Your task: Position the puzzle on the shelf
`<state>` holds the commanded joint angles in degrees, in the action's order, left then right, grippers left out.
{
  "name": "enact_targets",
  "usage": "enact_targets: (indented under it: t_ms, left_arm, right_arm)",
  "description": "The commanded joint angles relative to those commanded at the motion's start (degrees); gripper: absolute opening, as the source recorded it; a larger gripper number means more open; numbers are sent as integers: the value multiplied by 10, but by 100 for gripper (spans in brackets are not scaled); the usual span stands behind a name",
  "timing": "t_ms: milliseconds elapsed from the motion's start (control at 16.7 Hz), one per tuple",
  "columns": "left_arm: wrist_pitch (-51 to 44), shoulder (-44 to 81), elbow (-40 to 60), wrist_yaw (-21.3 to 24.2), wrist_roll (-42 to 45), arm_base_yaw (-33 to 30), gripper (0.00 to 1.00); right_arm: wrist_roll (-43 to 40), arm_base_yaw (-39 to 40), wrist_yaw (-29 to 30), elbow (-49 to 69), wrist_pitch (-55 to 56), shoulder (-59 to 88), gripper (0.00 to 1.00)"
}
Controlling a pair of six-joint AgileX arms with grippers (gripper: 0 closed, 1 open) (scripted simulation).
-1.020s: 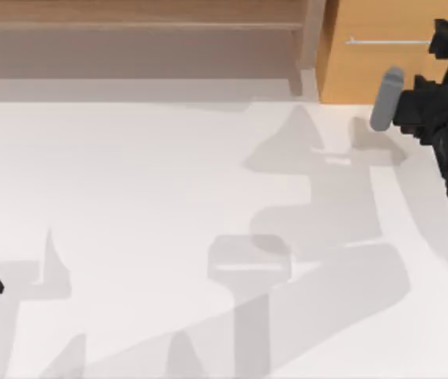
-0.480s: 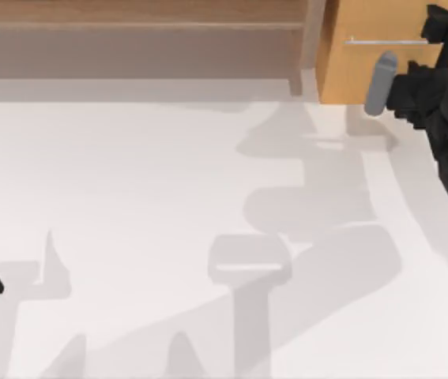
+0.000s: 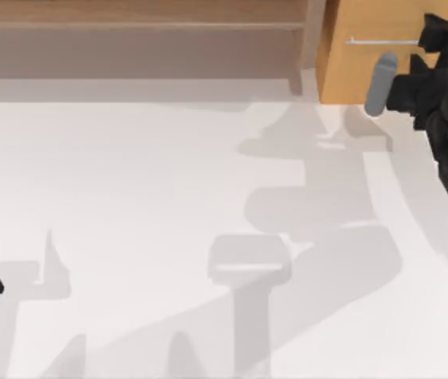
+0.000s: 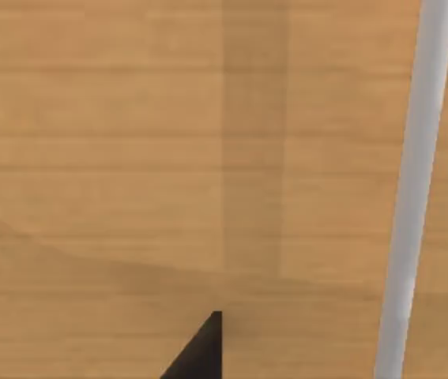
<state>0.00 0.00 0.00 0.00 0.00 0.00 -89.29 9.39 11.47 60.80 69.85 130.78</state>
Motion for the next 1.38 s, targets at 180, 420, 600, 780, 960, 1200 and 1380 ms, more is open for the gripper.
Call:
enact_targets:
  t_ms: [180,420,600,780,960,1200,1380]
  left_arm:
    - [0,0,0,0,0,0,100]
    - [0,0,0,0,0,0,100]
    - [0,0,0,0,0,0,100]
    - [0,0,0,0,0,0,100]
    - [0,0,0,0,0,0,100]
    - [0,0,0,0,0,0,100]
    - [0,0,0,0,0,0,100]
  right_arm:
    - [0,0,0,0,0,0,32]
    - [0,0,0,0,0,0,2]
    - [0,0,0,0,0,0,0]
    - [0,0,0,0,0,0,0]
    - [2,2,0,-1,-2,1,0]
    - [3,8,5,-43,23,-21,0]
    - [4,16,13,-119,60,-50,0]
